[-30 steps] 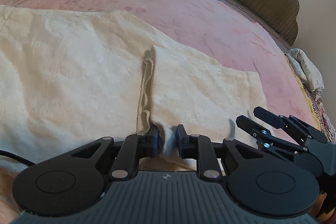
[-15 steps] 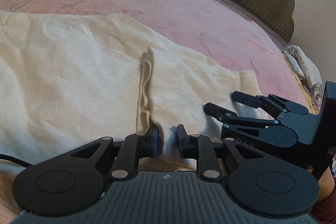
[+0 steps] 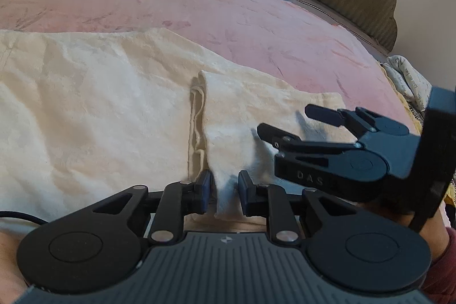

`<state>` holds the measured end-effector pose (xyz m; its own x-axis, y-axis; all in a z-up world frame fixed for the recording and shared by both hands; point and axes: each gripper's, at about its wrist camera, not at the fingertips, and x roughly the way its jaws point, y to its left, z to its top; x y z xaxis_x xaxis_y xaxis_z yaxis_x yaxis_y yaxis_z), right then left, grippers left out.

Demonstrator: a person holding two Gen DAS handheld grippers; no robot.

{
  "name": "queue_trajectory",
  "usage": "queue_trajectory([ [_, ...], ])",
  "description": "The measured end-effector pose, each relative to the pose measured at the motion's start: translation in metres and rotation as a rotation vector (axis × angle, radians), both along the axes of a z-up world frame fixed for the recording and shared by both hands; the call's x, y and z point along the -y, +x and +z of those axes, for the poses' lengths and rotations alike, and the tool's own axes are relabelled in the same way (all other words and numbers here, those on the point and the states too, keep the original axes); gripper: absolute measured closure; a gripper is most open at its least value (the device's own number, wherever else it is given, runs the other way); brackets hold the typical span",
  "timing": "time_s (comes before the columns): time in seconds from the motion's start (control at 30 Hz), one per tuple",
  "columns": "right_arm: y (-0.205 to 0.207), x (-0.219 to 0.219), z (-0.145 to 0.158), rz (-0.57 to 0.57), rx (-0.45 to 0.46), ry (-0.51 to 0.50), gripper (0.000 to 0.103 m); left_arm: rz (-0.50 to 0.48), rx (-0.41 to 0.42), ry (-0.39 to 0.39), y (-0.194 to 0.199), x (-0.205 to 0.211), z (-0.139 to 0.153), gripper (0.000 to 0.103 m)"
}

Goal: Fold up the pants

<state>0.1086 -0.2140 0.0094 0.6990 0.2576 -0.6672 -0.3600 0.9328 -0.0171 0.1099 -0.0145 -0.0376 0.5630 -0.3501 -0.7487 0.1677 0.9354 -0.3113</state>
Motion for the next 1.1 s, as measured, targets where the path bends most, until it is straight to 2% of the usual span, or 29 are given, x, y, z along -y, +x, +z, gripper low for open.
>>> queue_trajectory([
  [0.17,-0.022,0.006,0.006,0.033,0.001,0.082,0.028,-0.001,0.087,0.065,0.020,0.000,0.023,0.074],
  [0.27,-0.029,-0.004,0.009,0.084,0.003,0.048,0.028,-0.019,0.146,0.175,0.043,0.016,0.029,0.074],
  [0.4,-0.036,-0.023,0.012,0.146,0.009,0.066,0.028,-0.041,0.100,0.235,0.074,0.033,0.011,0.074],
  [0.47,-0.031,-0.033,0.004,0.154,-0.015,0.067,0.028,-0.012,0.073,0.285,0.084,0.034,-0.007,0.063],
  [0.5,-0.028,-0.035,-0.001,0.147,-0.019,0.078,0.028,0.001,0.070,0.279,0.086,0.031,-0.011,0.064],
  [0.57,-0.019,-0.029,-0.008,0.119,-0.049,0.166,0.028,0.009,0.084,0.277,0.083,0.027,-0.010,0.066],
  [0.63,-0.021,-0.020,-0.004,0.097,-0.062,0.216,0.028,0.009,0.108,0.280,0.076,0.023,-0.005,0.064],
  [0.73,-0.038,-0.009,0.009,0.105,-0.009,0.186,0.028,0.011,0.110,0.254,0.071,0.016,0.003,0.064],
  [0.83,-0.038,0.019,0.022,0.044,0.035,0.130,0.028,0.013,0.117,0.219,0.071,0.017,0.011,0.066],
  [0.9,-0.021,0.042,0.022,0.012,-0.013,0.110,0.028,-0.019,0.137,0.228,0.070,0.028,0.013,0.065],
  [0.97,-0.002,0.059,0.011,-0.002,-0.082,0.126,0.028,-0.042,0.139,0.285,0.070,0.043,0.007,0.066],
  [1.03,0.018,0.074,-0.007,-0.045,-0.154,0.156,0.028,-0.042,0.116,0.300,0.073,0.048,-0.003,0.064],
  [1.1,0.012,0.075,-0.005,-0.079,-0.135,0.151,0.028,-0.029,0.118,0.284,0.070,0.044,-0.005,0.064],
])
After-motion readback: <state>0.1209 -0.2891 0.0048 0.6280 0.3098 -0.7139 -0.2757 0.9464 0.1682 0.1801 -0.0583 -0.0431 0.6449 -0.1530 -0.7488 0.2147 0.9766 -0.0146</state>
